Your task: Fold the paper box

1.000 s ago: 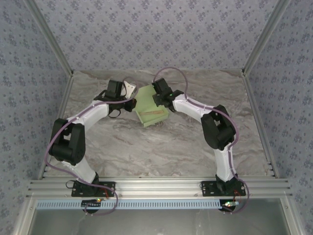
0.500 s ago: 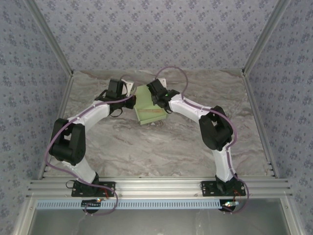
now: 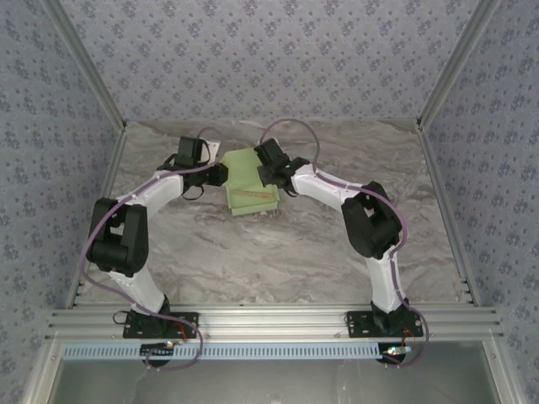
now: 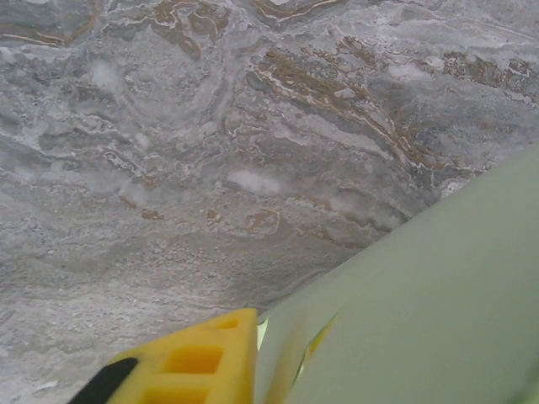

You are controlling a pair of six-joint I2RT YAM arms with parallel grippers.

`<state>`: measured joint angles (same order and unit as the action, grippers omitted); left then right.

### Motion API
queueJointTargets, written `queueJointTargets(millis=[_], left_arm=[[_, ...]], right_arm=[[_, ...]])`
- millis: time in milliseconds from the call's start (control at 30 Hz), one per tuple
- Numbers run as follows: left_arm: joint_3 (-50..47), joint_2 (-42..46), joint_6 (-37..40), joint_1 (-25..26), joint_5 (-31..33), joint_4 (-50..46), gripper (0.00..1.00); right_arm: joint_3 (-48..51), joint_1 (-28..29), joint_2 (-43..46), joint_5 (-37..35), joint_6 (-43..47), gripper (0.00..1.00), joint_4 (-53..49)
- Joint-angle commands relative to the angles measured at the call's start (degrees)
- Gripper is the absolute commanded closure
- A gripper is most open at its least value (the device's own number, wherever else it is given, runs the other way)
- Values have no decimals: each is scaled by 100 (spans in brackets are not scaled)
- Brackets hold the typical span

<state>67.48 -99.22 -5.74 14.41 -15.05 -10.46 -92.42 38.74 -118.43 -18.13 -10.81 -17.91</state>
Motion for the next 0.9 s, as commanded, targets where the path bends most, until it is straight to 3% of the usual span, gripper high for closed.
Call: queueJointTargets(millis=[0, 300, 567, 867], left_arm=[[247, -88, 412, -249, -195, -324, 75], [599, -445, 1048, -448, -994, -610, 65], [458, -341, 1275, -422, -1793, -346, 55], [142, 16, 1553, -397, -1674, -83, 53]], right_arm=[[171, -256, 125, 90, 776, 96, -228], [413, -483, 351, 771, 1444, 97, -119], [591, -619, 620, 1132, 1371, 97, 33], [610, -779, 819, 1662, 1265, 97, -26]])
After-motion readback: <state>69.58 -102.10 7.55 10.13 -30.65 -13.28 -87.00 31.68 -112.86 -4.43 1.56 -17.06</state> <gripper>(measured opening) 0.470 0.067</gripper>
